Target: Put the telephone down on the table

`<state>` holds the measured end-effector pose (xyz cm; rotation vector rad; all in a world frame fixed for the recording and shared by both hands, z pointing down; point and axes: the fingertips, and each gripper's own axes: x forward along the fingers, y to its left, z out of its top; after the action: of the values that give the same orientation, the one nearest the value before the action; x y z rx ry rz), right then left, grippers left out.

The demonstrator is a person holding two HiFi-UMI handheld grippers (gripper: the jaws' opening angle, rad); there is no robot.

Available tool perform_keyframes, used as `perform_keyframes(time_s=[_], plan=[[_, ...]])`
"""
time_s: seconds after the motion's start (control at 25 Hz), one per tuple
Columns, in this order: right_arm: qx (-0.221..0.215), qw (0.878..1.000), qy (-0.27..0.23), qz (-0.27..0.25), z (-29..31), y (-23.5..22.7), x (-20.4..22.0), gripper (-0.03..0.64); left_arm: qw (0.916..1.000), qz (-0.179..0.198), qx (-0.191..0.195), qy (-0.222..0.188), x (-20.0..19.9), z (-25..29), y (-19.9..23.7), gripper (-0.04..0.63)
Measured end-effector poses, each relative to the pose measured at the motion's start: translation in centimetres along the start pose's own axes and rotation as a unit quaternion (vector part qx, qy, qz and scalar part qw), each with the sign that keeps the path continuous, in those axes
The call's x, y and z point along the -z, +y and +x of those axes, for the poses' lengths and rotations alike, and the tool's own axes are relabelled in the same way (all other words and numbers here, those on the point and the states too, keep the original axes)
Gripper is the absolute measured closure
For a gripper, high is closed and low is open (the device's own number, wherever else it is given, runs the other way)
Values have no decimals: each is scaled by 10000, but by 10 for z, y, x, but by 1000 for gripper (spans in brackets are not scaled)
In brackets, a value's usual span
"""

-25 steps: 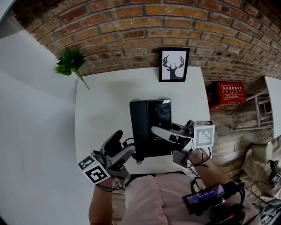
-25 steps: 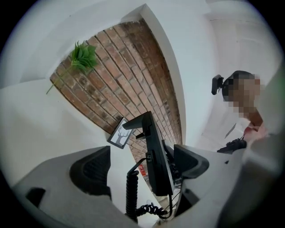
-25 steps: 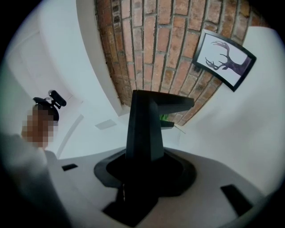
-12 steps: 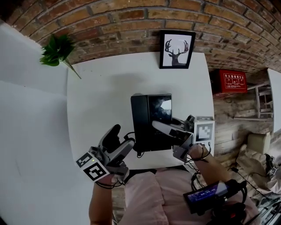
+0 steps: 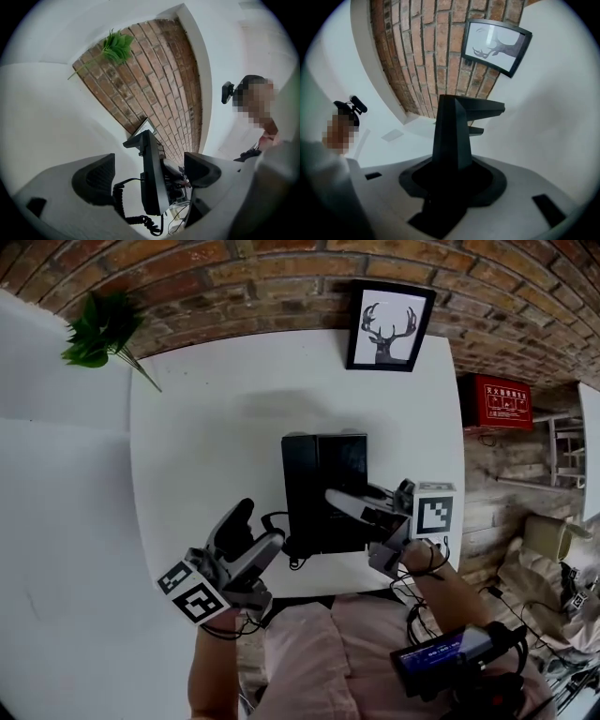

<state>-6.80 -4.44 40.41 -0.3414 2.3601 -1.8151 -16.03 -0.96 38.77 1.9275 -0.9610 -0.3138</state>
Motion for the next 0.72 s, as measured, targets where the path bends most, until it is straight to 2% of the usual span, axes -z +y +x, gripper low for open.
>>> perform_keyframes(time_s=[0.4, 0.72], plan=[[281, 9991, 79, 291, 3, -37, 6, 454, 9998, -115, -46, 168, 7, 10, 14, 124], [468, 9982, 181, 319, -1, -56, 16, 454, 9995, -164, -47, 251, 13, 15, 19, 124]])
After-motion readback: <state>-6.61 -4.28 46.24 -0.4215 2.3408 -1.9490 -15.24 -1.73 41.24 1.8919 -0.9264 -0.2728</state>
